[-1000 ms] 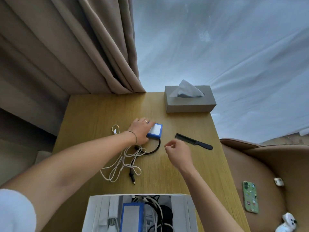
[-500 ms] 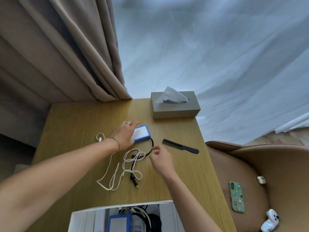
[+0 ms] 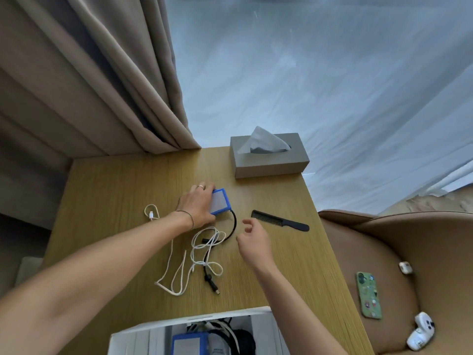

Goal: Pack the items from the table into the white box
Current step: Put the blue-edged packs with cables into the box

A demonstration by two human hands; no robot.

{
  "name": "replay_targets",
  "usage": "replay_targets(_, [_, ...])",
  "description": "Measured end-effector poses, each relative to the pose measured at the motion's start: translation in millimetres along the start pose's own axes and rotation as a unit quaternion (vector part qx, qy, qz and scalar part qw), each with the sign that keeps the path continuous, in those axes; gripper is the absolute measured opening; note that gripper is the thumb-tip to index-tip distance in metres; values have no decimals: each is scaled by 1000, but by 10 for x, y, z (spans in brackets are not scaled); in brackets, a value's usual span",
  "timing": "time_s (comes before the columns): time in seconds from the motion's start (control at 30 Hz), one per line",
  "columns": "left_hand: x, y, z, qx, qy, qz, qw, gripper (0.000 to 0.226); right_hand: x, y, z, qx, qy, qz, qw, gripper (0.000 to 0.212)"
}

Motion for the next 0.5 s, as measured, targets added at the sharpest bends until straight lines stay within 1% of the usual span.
replay_targets(0.07, [-145,-24,-115,8,-46,-29,998,74,-50,57,5,-25,-17,-1,1000,57])
replay_targets(0.13, [-335,-60,-228,6,-88,-44,995,74,-39,146,-10,-51,-4,15,999,56])
replay_targets(0.2, [-543,-89,-333,0,-122,-54,991,78,-1,261,-37,-78,24,49,995,39])
replay_targets(0.27, [-745,-101,-447,-6,-152,-69,986,82,-18,362,-77,-106,22,79,991,16])
replay_targets(0.3, [-842,-100,-508,-12,-166,-78,983,82,-45,406,-100,-117,15,92,989,12])
replay_targets(0.43, [-1158,-71,-755,-61,-194,-140,969,73,-167,575,-235,-161,3,97,982,22])
replay_targets(0.5, [-1271,-57,-878,-92,-204,-194,955,70,-223,664,-316,-184,-3,84,979,24])
Point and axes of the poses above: each hand's wrist, its own z-axis towards the middle knuckle, its own x-axis out of the palm, y = z × x, the point moved 7 cm from there along z, towards the middle knuckle, and after that the axes turned 3 degrees about -y, right-handed, at the moved point
